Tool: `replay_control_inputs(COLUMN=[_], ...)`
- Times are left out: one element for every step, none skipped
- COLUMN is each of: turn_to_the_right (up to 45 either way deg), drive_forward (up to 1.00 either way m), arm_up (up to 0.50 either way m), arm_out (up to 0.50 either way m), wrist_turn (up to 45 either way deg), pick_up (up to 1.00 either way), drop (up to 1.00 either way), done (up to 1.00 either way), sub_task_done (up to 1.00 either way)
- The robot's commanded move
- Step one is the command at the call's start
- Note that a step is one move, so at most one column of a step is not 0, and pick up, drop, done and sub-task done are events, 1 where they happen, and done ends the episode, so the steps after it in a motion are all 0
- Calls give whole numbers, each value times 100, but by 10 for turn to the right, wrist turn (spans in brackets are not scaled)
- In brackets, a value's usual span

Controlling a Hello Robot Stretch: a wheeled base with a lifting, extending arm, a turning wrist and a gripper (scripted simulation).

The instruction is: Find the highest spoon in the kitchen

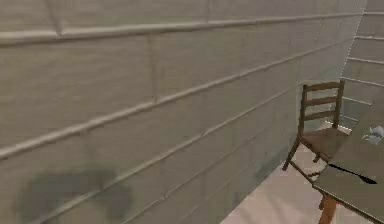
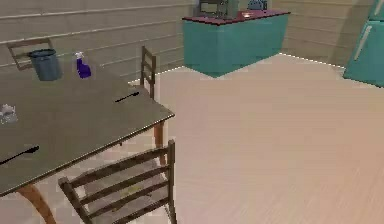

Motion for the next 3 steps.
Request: replay_control_inputs(turn_to_the_right=[450,450,450], drive_forward=[0,0,0], arm_up=[0,0,0], arm_out=[0,0,0], wrist_turn=[0,0,0], pick_up=[0,0,0], drop=[0,0,0], done=[0,0,0], sub_task_done=[0,0,0])
